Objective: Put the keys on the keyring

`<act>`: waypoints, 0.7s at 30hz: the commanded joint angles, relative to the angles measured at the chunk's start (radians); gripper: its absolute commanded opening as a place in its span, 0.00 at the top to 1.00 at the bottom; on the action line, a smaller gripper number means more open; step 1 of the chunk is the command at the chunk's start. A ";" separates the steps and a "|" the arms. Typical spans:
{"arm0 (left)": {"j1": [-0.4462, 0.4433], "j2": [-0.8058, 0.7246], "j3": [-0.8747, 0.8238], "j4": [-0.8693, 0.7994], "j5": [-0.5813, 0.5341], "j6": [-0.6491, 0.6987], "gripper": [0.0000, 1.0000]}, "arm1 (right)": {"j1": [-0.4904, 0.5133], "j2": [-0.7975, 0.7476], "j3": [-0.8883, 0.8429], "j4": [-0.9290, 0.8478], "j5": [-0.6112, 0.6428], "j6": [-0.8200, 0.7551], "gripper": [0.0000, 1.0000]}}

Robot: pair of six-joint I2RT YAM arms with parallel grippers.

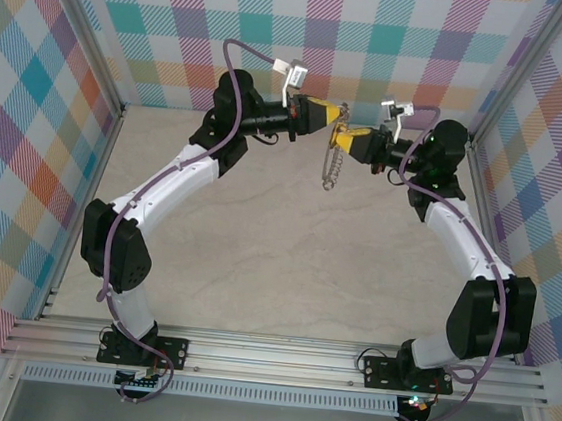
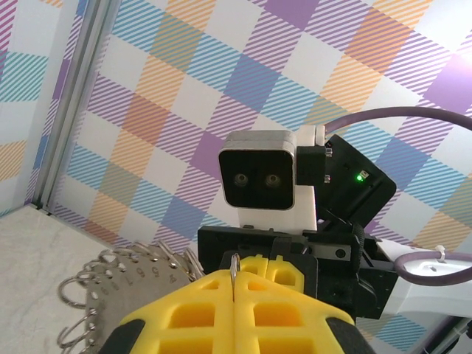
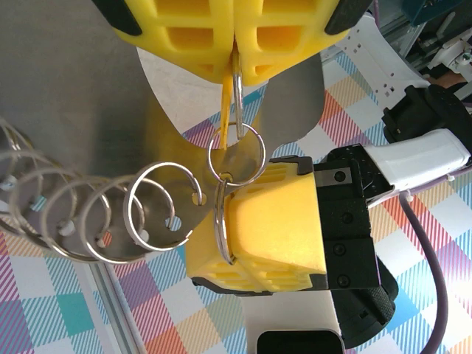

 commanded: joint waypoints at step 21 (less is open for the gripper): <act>0.010 -0.053 -0.057 0.125 -0.078 -0.047 1.00 | 0.054 -0.014 0.005 -0.157 0.071 -0.117 0.59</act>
